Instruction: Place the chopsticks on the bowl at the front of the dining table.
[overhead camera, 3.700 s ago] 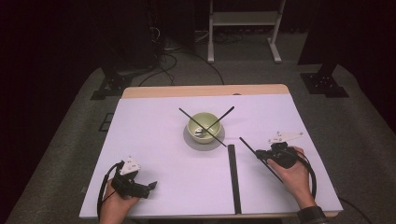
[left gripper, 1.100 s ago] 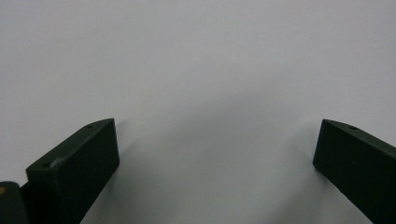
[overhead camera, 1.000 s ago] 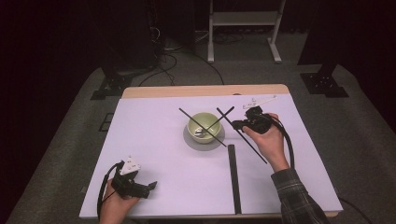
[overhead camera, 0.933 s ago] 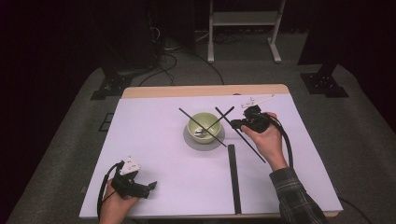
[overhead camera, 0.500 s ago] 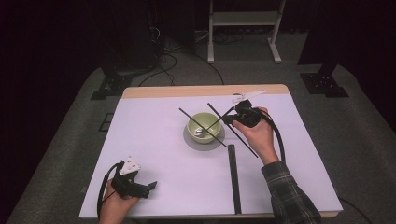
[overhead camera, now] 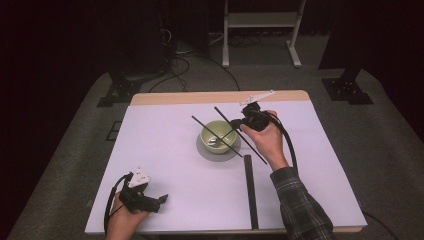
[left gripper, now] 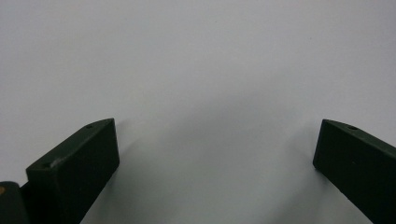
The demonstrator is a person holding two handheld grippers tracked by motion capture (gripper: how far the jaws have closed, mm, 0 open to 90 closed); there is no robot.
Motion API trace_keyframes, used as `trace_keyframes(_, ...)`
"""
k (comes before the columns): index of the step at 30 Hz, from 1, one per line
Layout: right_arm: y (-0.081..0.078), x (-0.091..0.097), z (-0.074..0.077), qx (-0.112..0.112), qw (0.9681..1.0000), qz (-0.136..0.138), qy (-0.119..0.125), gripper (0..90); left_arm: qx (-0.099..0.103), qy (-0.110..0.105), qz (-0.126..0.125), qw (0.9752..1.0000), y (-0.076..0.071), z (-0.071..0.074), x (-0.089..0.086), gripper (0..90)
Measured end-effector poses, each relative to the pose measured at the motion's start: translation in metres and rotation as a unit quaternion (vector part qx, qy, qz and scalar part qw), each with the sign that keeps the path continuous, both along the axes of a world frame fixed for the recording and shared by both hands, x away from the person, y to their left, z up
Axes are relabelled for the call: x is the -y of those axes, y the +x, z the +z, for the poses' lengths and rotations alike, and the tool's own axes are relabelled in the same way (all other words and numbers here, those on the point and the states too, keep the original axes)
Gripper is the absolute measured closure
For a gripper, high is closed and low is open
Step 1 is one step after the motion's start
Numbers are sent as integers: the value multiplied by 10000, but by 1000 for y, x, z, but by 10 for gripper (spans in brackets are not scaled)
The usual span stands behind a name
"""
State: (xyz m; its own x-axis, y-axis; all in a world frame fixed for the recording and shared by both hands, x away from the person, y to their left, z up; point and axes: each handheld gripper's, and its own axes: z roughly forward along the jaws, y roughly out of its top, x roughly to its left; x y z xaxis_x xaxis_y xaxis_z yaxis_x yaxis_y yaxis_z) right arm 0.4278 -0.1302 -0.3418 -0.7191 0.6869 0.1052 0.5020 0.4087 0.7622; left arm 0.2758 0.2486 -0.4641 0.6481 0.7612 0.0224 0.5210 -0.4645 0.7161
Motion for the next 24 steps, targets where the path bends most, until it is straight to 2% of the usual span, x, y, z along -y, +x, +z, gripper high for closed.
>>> trace_keyframes(24, 31, -39, -8, -186, 9998, 4, 55, 860, -15, -2, -3, 10000, 0, 0, 0, 0)
